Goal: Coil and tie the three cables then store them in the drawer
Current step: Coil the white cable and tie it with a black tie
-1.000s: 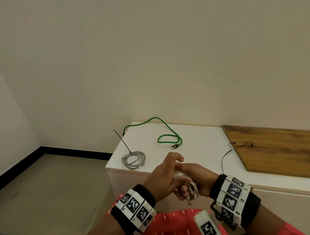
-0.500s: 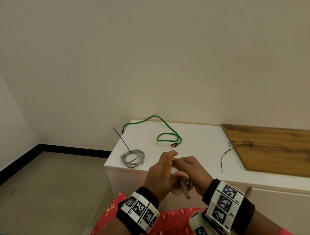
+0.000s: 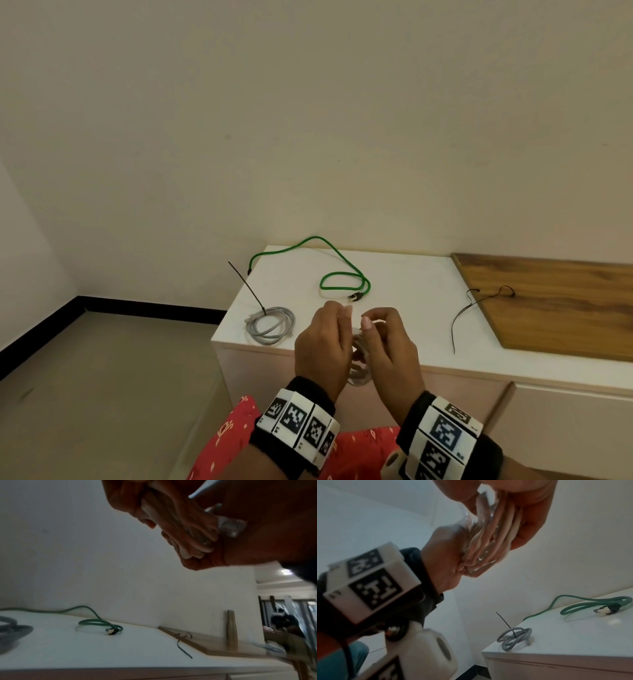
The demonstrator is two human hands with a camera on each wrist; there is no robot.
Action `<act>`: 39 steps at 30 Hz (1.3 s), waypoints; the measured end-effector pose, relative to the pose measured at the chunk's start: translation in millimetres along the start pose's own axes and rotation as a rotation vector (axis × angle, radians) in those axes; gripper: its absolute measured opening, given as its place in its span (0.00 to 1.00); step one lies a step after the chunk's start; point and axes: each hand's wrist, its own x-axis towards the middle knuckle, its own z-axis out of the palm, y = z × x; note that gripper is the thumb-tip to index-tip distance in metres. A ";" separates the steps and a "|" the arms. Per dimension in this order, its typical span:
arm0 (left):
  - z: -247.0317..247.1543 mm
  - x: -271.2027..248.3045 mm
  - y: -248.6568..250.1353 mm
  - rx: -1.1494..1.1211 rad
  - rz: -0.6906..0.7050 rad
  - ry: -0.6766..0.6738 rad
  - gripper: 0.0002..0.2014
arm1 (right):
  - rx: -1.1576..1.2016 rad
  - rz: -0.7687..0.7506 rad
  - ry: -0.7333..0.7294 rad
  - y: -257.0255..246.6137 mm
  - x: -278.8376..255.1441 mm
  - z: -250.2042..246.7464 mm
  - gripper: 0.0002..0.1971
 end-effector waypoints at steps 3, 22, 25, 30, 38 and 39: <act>0.6 3.4 -1.2 -0.058 -0.126 0.005 0.30 | -0.116 -0.138 -0.018 3.8 -2.3 2.1 0.11; 1.9 0.5 -0.5 -0.713 -0.603 -0.577 0.10 | -0.294 -0.287 -0.002 33.1 29.4 -20.3 0.10; 13.3 5.0 -3.0 -0.706 -0.601 -0.610 0.09 | -0.310 -0.285 -0.014 42.7 36.2 -26.6 0.07; 32.6 9.6 -8.6 -0.682 -0.622 -0.633 0.07 | -0.270 -0.217 -0.152 50.5 48.2 -39.7 0.03; 73.0 19.5 -34.8 -0.624 -0.675 -0.624 0.07 | -0.139 0.351 -0.037 93.7 120.4 -124.7 0.08; 76.1 21.0 -38.3 -0.619 -0.683 -0.622 0.07 | -0.173 0.440 0.019 104.8 133.0 -140.8 0.10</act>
